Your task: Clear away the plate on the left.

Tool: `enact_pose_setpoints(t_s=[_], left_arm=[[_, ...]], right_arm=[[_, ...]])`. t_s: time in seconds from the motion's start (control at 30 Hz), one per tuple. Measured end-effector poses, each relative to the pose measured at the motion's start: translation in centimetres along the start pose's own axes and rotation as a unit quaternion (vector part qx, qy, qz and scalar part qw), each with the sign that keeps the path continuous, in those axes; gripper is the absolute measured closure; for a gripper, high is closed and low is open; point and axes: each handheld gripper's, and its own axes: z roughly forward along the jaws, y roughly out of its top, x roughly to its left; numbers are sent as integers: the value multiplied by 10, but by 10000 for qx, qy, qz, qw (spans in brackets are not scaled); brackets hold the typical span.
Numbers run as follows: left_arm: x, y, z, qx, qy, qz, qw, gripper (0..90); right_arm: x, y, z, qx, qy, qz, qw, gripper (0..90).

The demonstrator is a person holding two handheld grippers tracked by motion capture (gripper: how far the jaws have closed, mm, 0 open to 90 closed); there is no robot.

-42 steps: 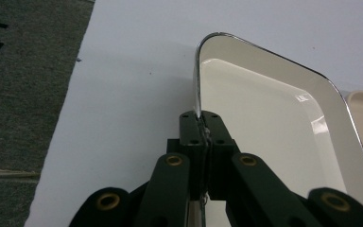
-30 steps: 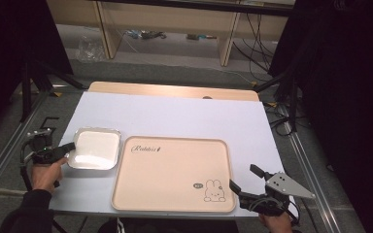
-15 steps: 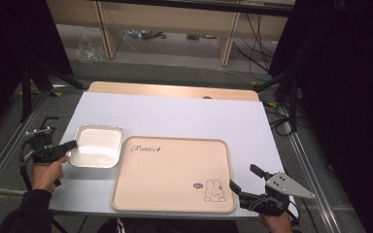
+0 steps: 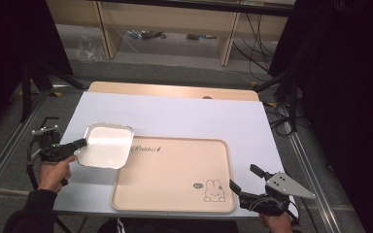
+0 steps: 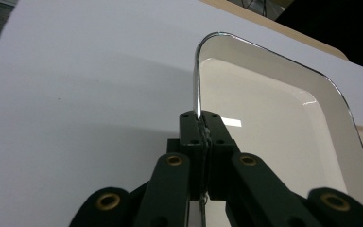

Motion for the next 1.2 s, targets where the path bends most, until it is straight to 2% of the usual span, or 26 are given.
enact_pose_setpoints(t_s=[0.4, 0.57, 0.77, 0.9, 0.97, 1.1, 1.2], left_arm=[[-24, -6, 9, 178, -381, 162, 9990, 883], [-31, -8, 12, 236, -395, 277, 9986, 883], [-41, -13, 17, 346, -504, 373, 9974, 883], [-50, -16, 21, 421, -614, 435, 9963, 883], [-59, -20, 25, 509, -662, 602, 9947, 883], [-68, -24, 29, 578, -762, 665, 9932, 884], [-79, -28, 32, 658, -854, 797, 9910, 883]], right_arm=[[0, 0, 0, 21, -2, -10, 10000, 152], [0, 0, 0, 14, -3, -10, 10000, 152], [0, 0, -1, 40, -11, -9, 10000, 152], [0, 0, 0, 38, -44, -18, 10000, 152], [0, 0, 0, 31, -16, -14, 10000, 152], [0, 0, 0, 20, -30, -11, 10000, 152], [0, 0, 0, -10, -27, 6, 10000, 152]])
